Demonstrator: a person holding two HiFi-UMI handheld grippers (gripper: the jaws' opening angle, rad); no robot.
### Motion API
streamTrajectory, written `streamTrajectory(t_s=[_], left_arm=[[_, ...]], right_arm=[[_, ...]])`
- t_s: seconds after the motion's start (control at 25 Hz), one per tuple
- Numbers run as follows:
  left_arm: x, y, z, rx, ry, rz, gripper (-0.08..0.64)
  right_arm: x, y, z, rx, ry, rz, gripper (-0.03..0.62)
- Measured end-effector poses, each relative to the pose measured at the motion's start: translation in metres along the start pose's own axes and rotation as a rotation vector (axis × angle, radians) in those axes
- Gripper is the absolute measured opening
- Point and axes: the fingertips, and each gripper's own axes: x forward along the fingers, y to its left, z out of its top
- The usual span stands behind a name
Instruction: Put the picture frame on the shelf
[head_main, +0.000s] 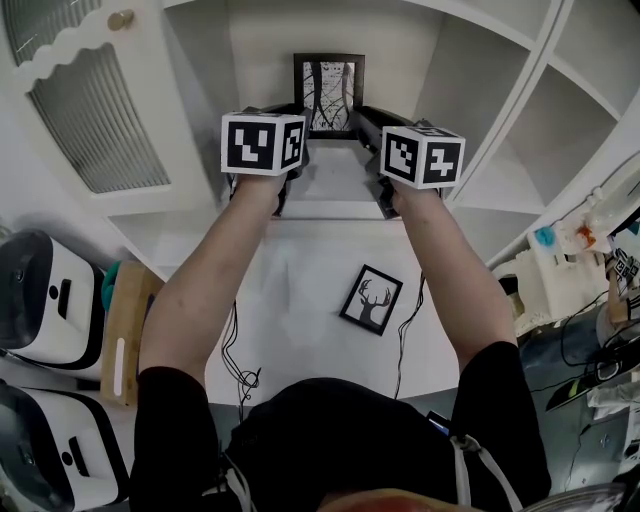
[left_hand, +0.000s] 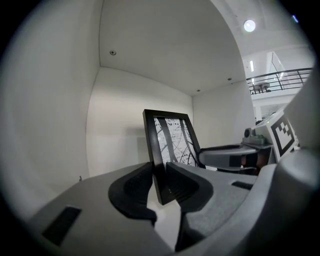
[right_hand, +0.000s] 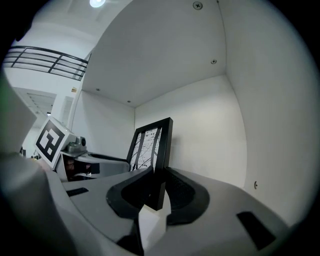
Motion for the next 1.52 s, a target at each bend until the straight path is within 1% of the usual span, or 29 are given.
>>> streamTrajectory(t_s=[0.16, 0.36, 0.6, 0.84, 1.04, 1.2, 1.32, 1.44, 1.52], left_arm=[[0.009, 0.005, -0.003, 0.006, 0.023, 0.008, 0.089], [0.018, 0.006, 0.000, 0.045, 0.048, 0.018, 0.089], [0.034, 0.012, -0.001, 0.066, 0.084, 0.041, 0.089], [0.047, 0.022, -0.004, 0.042, 0.117, 0.049, 0.089], [0.055, 0.027, -0.006, 0.048, 0.136, 0.062, 0.089], [0.061, 0.031, -0.007, 0.048, 0.149, 0.066, 0.089], [0.065, 0.034, -0.007, 0.021, 0.150, 0.056, 0.087], [0.069, 0.035, -0.005, 0.034, 0.150, 0.063, 0.086], [0.070, 0.034, -0.005, 0.045, 0.150, 0.064, 0.087]], right_arm=[[0.013, -0.008, -0.006, 0.003, 0.054, 0.009, 0.084], [0.024, -0.017, -0.009, 0.014, 0.087, 0.007, 0.084], [0.038, -0.028, -0.012, -0.008, 0.131, -0.028, 0.084], [0.051, -0.033, -0.014, -0.030, 0.171, -0.047, 0.084], [0.060, -0.036, -0.016, -0.077, 0.209, -0.069, 0.084], [0.065, -0.039, -0.019, -0.083, 0.232, -0.074, 0.084], [0.071, -0.043, -0.019, -0.080, 0.248, -0.082, 0.086], [0.076, -0.047, -0.020, -0.082, 0.260, -0.085, 0.097], [0.077, -0.046, -0.020, -0.093, 0.262, -0.081, 0.119]])
